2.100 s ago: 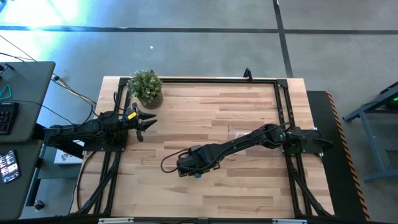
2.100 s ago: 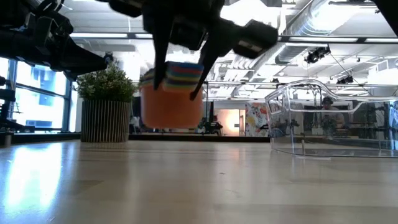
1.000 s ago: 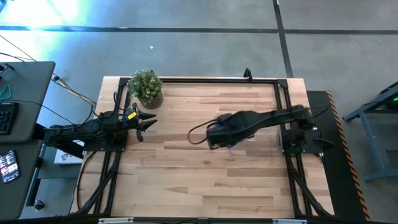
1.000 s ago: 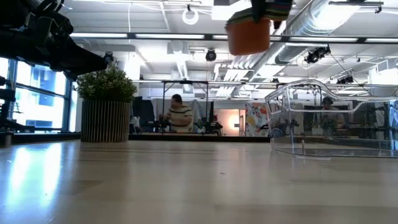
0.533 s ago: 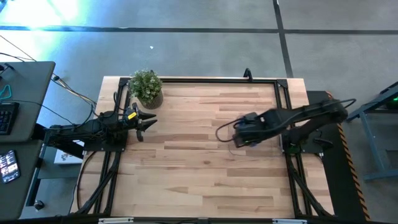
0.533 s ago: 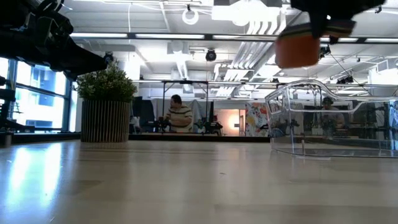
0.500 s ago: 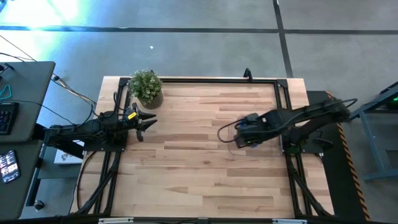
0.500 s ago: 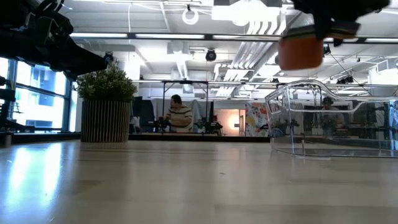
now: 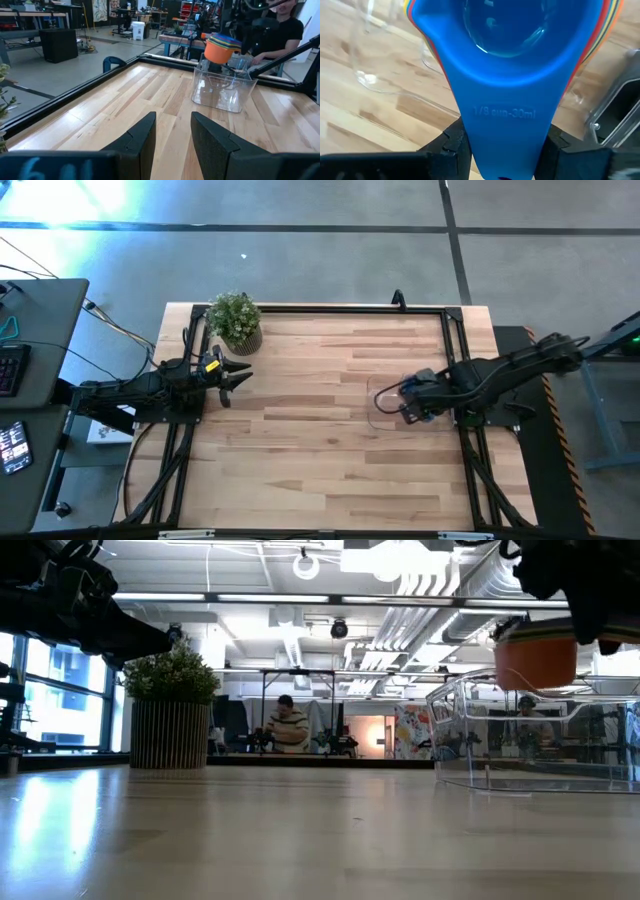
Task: Nest measuring cups in basket
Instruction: Put the nested measuring cups into the transparent bin
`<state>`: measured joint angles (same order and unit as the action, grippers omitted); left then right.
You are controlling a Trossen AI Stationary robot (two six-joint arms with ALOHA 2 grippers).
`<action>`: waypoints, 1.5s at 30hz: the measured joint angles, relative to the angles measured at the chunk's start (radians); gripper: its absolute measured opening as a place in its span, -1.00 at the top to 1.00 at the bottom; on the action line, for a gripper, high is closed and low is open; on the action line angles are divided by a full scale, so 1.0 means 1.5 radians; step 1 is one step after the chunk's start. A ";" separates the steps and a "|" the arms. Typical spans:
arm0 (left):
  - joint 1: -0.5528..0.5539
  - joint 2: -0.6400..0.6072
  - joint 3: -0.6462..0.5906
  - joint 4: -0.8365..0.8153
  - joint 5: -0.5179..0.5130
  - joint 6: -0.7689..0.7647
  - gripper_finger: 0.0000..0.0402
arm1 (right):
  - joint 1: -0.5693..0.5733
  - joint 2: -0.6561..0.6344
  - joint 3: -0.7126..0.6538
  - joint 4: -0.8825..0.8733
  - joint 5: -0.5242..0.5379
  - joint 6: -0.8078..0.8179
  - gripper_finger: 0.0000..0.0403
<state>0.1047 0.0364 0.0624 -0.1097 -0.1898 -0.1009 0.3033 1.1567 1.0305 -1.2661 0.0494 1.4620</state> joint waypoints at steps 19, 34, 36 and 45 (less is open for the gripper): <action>0.000 0.000 0.000 0.000 0.000 0.000 0.44 | -0.098 -0.035 -0.101 0.053 -0.077 -0.311 0.36; 0.000 0.000 0.000 0.000 0.000 0.000 0.44 | -0.158 0.081 -0.101 0.087 -0.135 -0.603 0.36; 0.000 0.000 0.000 0.000 0.000 0.000 0.44 | -0.161 0.099 -0.101 0.094 -0.142 -0.615 0.36; 0.000 0.000 0.000 0.000 0.000 0.000 0.44 | -0.163 0.154 -0.101 0.112 -0.159 -0.626 0.36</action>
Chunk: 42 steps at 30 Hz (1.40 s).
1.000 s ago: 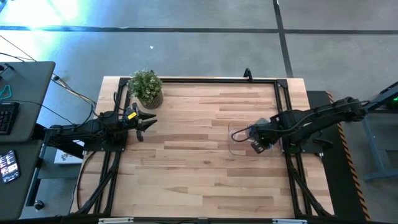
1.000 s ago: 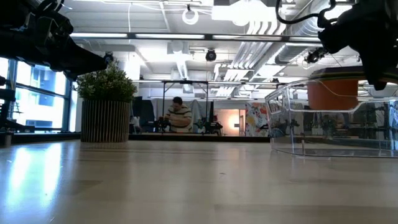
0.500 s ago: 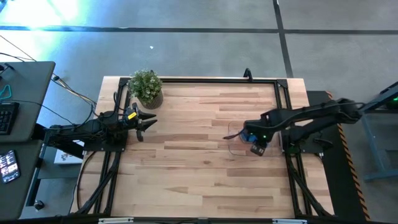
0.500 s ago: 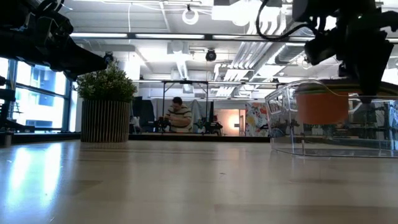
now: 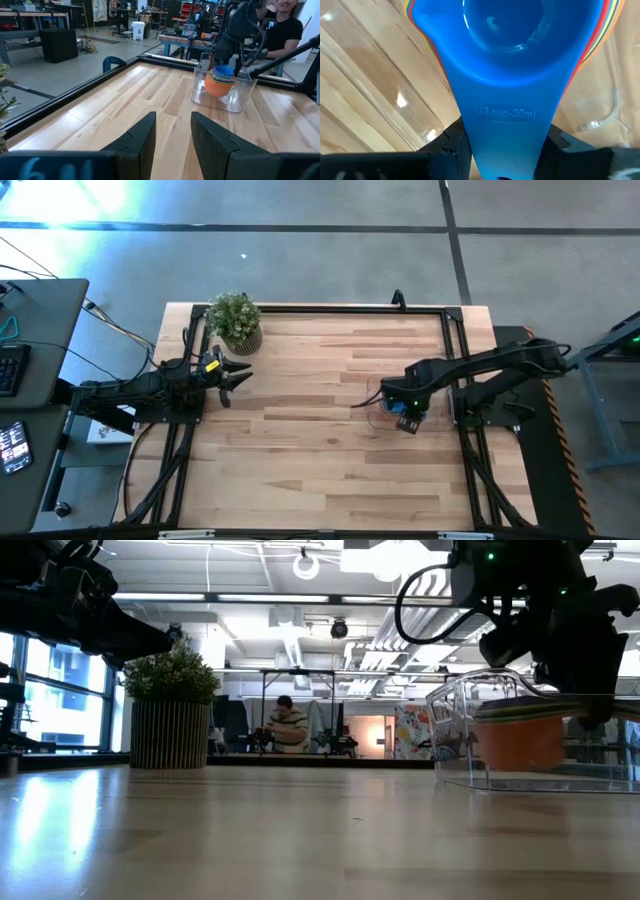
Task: Nest measuring cups in basket
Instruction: Put the nested measuring cups into the transparent bin, then return to Home Position
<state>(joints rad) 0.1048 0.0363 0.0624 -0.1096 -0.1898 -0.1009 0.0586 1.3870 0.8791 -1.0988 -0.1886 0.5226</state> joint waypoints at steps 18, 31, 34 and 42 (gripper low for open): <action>0.000 0.000 0.000 0.000 0.000 0.000 0.44 | 0.000 0.015 0.000 -0.008 -0.020 0.000 0.12; 0.000 0.000 0.000 0.000 0.000 0.000 0.44 | 0.000 -0.020 0.003 -0.029 -0.019 0.014 -0.21; 0.000 0.000 0.000 0.000 0.000 0.000 0.44 | 0.000 -0.048 0.020 -0.038 0.007 0.032 -0.21; 0.000 0.000 0.000 0.000 0.000 0.000 0.44 | 0.037 -0.165 0.055 0.024 0.170 0.054 -0.21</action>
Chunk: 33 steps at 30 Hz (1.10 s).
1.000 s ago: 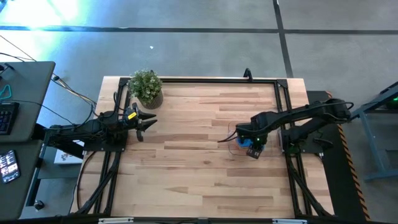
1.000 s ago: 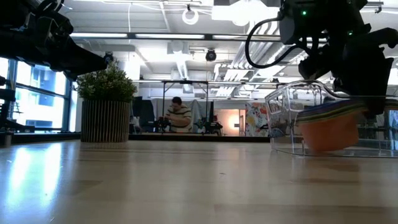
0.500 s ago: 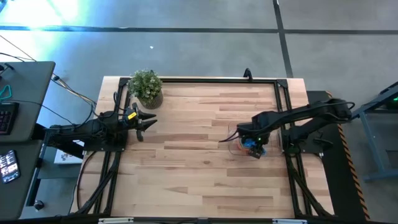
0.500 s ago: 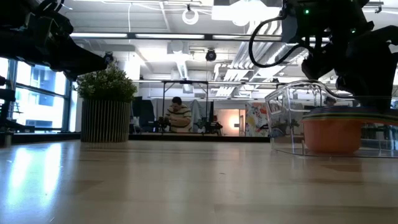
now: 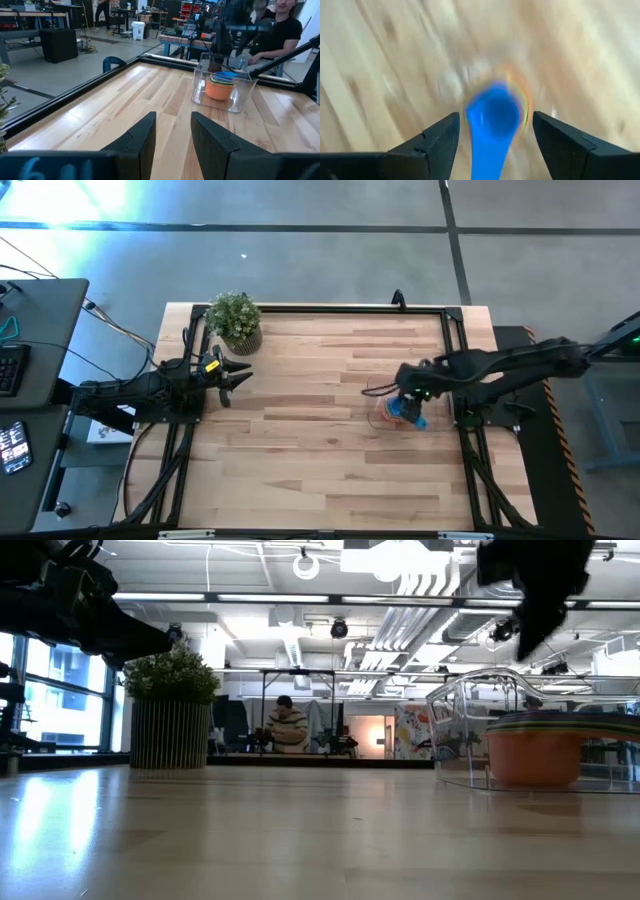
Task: Nest measuring cups in basket
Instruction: Return to Home Position
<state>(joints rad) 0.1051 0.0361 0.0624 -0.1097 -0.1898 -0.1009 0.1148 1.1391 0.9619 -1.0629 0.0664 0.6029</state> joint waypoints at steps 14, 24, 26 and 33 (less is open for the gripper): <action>0.000 0.000 0.000 0.000 0.000 0.000 0.44 | 0.062 -0.290 -0.197 0.441 0.232 -0.132 -0.21; 0.000 0.000 0.000 0.000 0.000 0.000 0.44 | 0.062 -0.437 -0.394 0.642 0.148 -0.226 -0.21; 0.000 0.000 0.000 0.000 0.000 0.000 0.44 | 0.062 -0.466 -0.414 0.646 0.145 -0.226 -0.21; 0.000 0.000 0.000 0.000 0.000 0.000 0.44 | 0.062 -0.575 -0.470 0.676 0.145 -0.284 -0.21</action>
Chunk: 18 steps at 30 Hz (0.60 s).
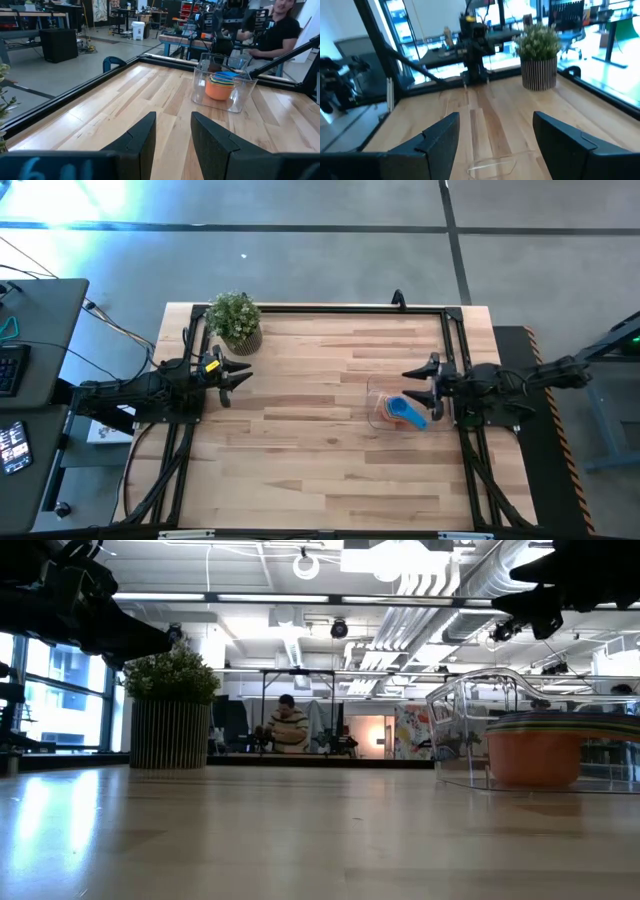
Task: Nest measuring cups in basket
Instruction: Return to Home Position
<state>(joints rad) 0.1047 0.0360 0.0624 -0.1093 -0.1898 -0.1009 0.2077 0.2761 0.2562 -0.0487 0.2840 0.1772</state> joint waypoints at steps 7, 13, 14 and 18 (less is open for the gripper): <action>0.000 0.000 0.000 0.000 0.000 0.000 0.44 | 0.000 -0.135 -0.075 0.014 0.003 0.003 -0.21; 0.000 0.000 0.000 0.000 0.000 0.000 0.44 | 0.000 -0.183 -0.106 0.014 0.014 -0.014 -0.21; 0.000 0.000 0.000 0.000 0.000 0.000 0.44 | 0.000 -0.180 -0.106 0.013 0.014 -0.016 -0.21; 0.000 0.000 0.000 0.000 0.000 0.000 0.44 | 0.000 -0.182 -0.106 0.003 0.020 -0.021 -0.21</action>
<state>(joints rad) 0.1051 0.0361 0.0624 -0.1093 -0.1898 -0.1009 0.2077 0.0029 0.0975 -0.0437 0.3138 0.1462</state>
